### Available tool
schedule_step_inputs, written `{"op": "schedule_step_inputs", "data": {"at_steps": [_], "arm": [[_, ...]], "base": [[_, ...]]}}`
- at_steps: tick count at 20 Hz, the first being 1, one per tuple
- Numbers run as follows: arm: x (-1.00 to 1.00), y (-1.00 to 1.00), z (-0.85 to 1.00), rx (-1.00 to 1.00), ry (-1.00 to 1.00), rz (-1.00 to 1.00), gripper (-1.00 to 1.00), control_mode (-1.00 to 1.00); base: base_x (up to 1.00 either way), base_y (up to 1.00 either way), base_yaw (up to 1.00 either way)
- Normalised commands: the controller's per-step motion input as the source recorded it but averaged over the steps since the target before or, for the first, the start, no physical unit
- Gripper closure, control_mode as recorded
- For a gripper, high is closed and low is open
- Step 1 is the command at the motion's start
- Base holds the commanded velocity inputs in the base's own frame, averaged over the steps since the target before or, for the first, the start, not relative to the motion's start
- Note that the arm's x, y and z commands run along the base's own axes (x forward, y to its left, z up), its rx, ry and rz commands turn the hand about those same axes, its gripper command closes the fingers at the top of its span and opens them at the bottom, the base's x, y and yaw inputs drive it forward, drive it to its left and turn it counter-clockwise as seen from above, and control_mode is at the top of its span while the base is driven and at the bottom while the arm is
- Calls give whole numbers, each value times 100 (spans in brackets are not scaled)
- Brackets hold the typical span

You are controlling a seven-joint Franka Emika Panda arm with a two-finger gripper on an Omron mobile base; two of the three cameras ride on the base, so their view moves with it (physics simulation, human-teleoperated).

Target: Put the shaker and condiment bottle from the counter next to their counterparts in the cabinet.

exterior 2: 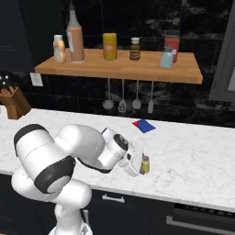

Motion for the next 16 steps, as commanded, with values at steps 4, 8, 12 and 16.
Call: {"op": "schedule_step_inputs", "data": {"at_steps": [4, 8, 12, 16], "arm": [[2, 0, -40, 0, 0, 0, -100, -100], [11, 0, -26, 0, 0, 0, 100, -100], [3, -5, 7, 1, 0, 0, 100, -100], [0, 0, 61, 0, -9, 2, 100, -100]], "base": [[0, 0, 0], [0, 0, 0], [0, 0, 0], [0, 0, 0]]}}
